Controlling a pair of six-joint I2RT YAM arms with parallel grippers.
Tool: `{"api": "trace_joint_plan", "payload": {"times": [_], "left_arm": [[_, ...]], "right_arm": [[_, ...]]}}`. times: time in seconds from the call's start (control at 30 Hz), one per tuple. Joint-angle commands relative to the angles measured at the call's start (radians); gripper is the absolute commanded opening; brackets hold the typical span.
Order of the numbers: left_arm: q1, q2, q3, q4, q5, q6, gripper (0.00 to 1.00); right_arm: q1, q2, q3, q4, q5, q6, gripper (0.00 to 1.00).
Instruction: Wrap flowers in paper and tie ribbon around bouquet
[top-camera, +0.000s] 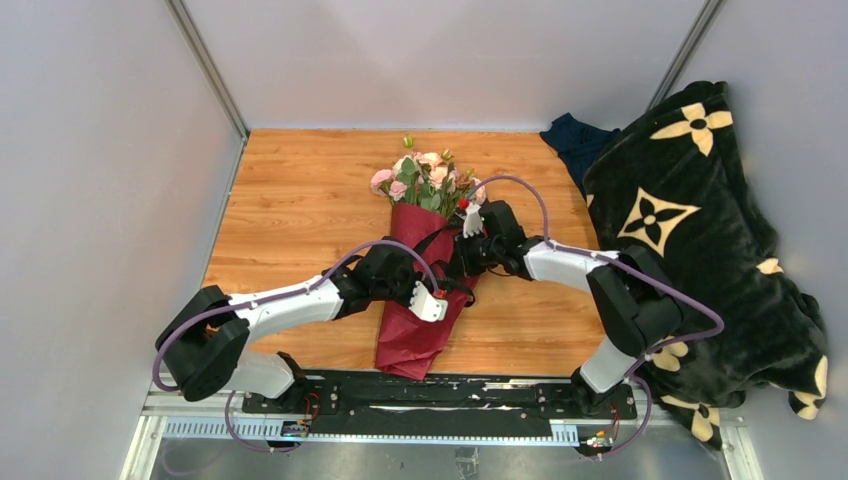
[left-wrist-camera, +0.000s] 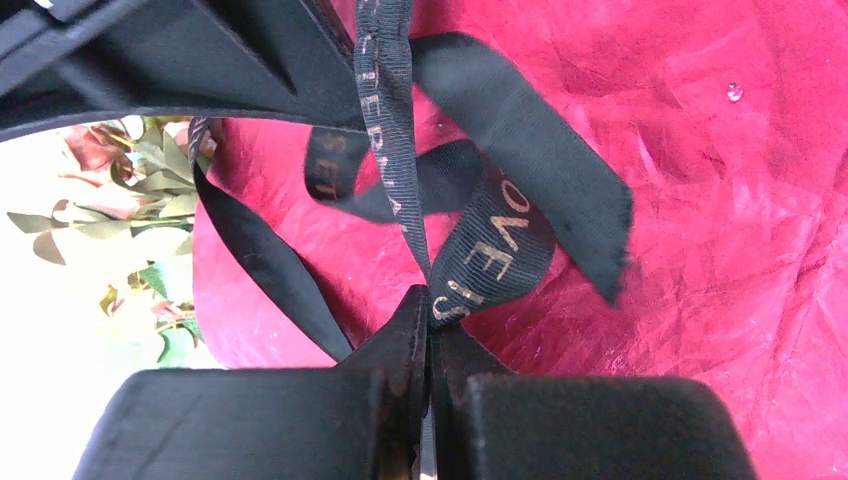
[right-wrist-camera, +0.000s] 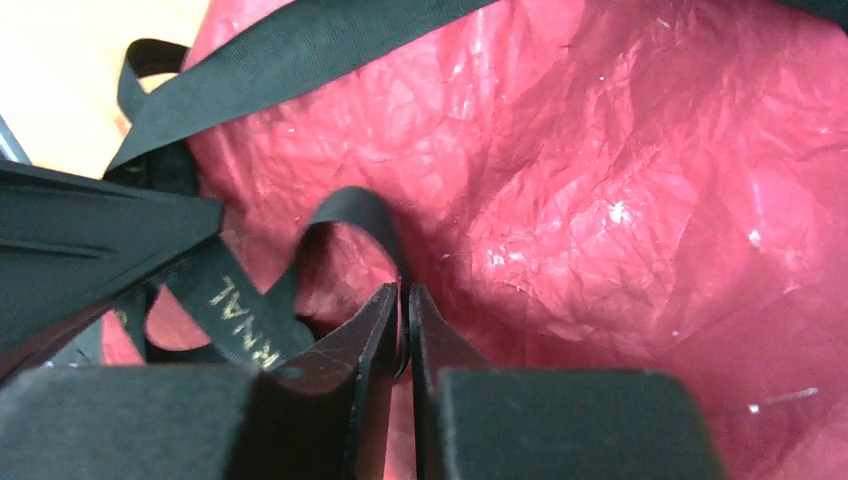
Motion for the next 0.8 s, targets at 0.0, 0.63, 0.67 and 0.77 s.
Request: {"api": "trace_joint_plan", "payload": {"times": [0.0,0.63,0.67,0.77], "left_arm": [[-0.008,0.007,0.013,-0.015,0.024,0.007,0.1],[0.067,0.248,0.532,-0.352,0.018,-1.213,0.87],[0.067,0.259,0.534,-0.334,-0.019,-1.216,0.85],[0.067,0.309,0.527,-0.276,-0.116,-1.165,0.77]], "right_arm": [[0.01,0.043,-0.031,0.092,0.036,0.087,0.02],[0.01,-0.076,-0.145,0.18,0.093,0.085,0.0],[0.011,-0.076,-0.148,0.185,0.089,0.088,0.0],[0.011,-0.072,-0.154,0.207,0.071,0.1,0.0]]}}
